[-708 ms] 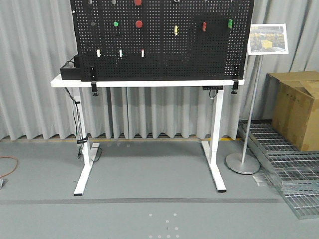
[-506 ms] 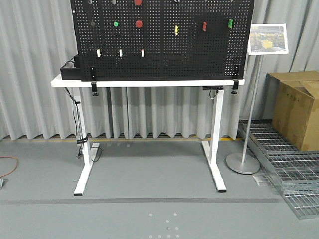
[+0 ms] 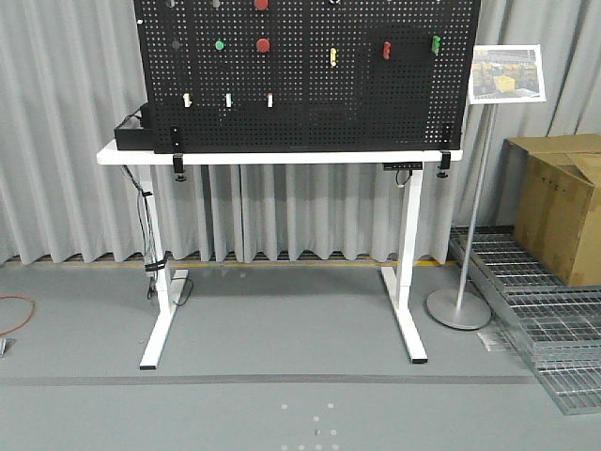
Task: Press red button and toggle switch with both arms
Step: 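Drive the base forward up to the black pegboard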
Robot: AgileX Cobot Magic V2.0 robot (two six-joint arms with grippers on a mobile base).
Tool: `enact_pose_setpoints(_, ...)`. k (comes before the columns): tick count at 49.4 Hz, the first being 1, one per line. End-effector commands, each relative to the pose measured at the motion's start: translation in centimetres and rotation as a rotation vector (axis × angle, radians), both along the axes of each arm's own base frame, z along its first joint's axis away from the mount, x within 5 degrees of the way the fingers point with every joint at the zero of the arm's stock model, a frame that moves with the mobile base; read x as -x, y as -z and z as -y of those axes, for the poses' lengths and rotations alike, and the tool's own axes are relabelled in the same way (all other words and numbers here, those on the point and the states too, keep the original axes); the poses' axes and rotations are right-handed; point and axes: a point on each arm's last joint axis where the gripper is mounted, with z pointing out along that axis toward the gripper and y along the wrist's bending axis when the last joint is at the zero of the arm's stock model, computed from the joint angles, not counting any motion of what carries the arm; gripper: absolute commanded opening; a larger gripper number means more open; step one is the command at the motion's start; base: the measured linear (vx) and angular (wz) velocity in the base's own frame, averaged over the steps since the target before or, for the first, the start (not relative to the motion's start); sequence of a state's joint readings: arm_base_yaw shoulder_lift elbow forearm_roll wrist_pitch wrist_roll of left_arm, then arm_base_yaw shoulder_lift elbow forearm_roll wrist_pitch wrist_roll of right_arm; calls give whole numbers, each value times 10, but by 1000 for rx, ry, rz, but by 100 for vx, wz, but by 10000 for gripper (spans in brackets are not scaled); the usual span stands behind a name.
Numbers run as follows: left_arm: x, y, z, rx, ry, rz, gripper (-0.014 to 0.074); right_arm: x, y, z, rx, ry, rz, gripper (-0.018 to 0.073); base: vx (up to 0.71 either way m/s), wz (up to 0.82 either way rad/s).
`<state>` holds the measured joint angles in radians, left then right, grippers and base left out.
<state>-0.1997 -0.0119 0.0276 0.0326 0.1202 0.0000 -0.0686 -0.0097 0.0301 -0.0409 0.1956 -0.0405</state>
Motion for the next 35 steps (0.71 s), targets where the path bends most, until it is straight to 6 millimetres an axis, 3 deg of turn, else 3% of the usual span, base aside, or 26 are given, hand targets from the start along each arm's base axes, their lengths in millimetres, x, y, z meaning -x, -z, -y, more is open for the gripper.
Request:
enact_pose_setpoints(1,0,4,0,26,1,57,2,0,-4,0,14,2,80,-3,4,0)
enact_pose_setpoints(17,0,4,0,26,1,57,2,0,-4,0,14,2,80,-3,13,-1)
enact_pose_setpoints(35,0,4,0,26,1,57,2,0,-4,0,13,2,76,-3,35,0)
